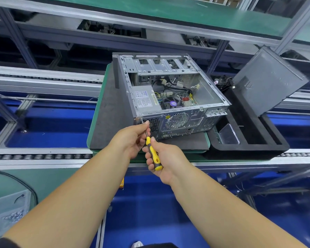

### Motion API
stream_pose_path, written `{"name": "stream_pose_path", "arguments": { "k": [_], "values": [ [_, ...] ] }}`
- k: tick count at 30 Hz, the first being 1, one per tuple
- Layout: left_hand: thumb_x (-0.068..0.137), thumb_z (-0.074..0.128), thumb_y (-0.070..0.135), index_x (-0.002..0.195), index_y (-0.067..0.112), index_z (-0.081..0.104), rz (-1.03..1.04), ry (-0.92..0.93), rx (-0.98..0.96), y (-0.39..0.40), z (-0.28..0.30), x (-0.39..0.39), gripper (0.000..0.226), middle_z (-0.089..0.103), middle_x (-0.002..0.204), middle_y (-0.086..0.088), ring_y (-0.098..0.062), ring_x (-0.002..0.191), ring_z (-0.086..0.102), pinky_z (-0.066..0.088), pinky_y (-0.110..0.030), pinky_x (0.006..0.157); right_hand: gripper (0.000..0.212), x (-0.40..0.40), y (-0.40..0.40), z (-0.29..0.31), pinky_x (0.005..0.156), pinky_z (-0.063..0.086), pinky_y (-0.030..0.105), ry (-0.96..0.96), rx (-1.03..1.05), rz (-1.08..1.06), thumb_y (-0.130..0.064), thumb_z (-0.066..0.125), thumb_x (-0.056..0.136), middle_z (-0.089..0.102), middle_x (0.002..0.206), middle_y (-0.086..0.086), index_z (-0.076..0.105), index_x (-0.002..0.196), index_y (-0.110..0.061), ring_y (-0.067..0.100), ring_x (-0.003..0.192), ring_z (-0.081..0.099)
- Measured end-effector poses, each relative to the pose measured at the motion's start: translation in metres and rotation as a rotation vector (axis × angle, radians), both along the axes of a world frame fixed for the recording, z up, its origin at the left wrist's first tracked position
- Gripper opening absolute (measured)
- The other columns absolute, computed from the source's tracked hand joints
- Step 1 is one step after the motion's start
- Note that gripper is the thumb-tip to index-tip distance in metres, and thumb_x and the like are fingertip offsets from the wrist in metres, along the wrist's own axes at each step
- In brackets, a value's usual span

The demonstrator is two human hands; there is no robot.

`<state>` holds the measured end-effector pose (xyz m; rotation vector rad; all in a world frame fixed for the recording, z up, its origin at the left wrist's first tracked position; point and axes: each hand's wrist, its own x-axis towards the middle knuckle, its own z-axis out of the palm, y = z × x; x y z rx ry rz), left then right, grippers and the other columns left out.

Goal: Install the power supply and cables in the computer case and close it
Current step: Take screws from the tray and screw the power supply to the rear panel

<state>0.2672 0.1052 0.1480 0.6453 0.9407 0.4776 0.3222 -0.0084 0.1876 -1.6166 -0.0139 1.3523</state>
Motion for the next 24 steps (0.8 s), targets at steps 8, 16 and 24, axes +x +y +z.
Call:
{"name": "stream_pose_path", "arguments": {
  "k": [8, 16, 24],
  "values": [
    [0.086, 0.071, 0.022, 0.067, 0.011, 0.059, 0.018, 0.014, 0.030, 0.000, 0.000, 0.007, 0.026, 0.053, 0.049, 0.004, -0.003, 0.037, 0.038, 0.026, -0.015, 0.032, 0.053, 0.003, 0.003, 0.006, 0.035, 0.031, 0.015, 0.230, -0.019, -0.028, -0.041, 0.033, 0.106, 0.047, 0.049, -0.002, 0.066, 0.084, -0.006, 0.008, 0.036, 0.037],
    [0.088, 0.069, 0.025, 0.087, 0.013, 0.070, -0.001, -0.069, 0.028, -0.003, -0.003, -0.003, 0.013, 0.070, 0.070, 0.004, -0.004, 0.060, 0.065, 0.052, -0.017, 0.060, 0.027, 0.001, -0.002, -0.006, 0.041, 0.038, 0.018, 0.123, 0.107, -0.061, -0.035, 0.067, 0.092, 0.052, 0.061, 0.001, 0.064, 0.087, -0.008, 0.009, 0.044, 0.045],
    [0.091, 0.064, 0.022, 0.088, 0.009, 0.071, -0.013, -0.042, 0.034, 0.000, 0.001, -0.003, 0.015, 0.070, 0.068, 0.004, -0.002, 0.050, 0.061, 0.046, -0.014, 0.043, 0.036, 0.000, 0.003, -0.002, 0.039, 0.037, 0.016, 0.031, 0.081, -0.055, -0.037, 0.060, 0.096, 0.055, 0.054, -0.002, 0.068, 0.079, -0.007, 0.006, 0.040, 0.044]
  ]
}}
